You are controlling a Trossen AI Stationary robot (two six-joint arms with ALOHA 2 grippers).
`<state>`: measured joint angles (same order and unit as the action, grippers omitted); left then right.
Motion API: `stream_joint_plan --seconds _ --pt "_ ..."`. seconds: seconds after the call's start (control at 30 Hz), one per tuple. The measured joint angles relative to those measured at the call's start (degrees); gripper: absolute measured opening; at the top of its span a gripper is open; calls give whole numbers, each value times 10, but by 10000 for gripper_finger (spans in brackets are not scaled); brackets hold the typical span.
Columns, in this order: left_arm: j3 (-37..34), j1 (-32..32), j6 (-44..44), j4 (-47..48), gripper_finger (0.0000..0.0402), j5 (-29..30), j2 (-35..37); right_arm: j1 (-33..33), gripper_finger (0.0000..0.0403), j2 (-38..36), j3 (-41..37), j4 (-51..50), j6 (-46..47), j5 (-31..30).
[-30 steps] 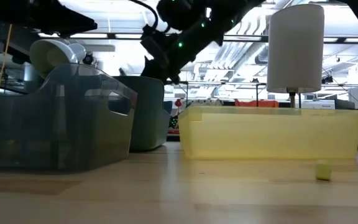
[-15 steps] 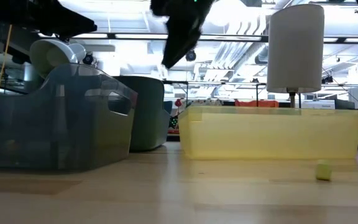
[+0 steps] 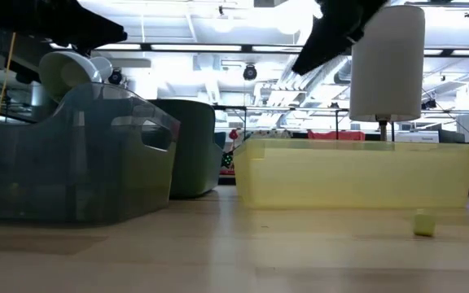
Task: Sort crayons
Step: Put the blue crayon into the blue bin
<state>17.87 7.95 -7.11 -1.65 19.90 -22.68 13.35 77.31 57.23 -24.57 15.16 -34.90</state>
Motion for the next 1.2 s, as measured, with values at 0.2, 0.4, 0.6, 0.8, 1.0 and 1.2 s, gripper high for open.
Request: stream_joint_plan --seconds 0.2,0.4,0.6,0.8,1.0,1.2 --pt "0 0 -5 -25 99 0 0 -1 188 -95 -170 370 -125 58" --pt "0 0 -5 -27 99 0 0 0 188 -103 -254 604 -200 82" --pt "0 0 -5 -27 99 0 0 -1 188 -102 -270 607 -181 84" --pt "0 0 -3 -27 99 0 0 -1 188 -102 -270 621 -189 85" --pt "0 0 54 -45 99 -52 -1 -1 188 -102 -270 621 -185 85" --pt "17 33 162 -98 99 -347 -24 -2 188 -102 -270 621 -186 85"
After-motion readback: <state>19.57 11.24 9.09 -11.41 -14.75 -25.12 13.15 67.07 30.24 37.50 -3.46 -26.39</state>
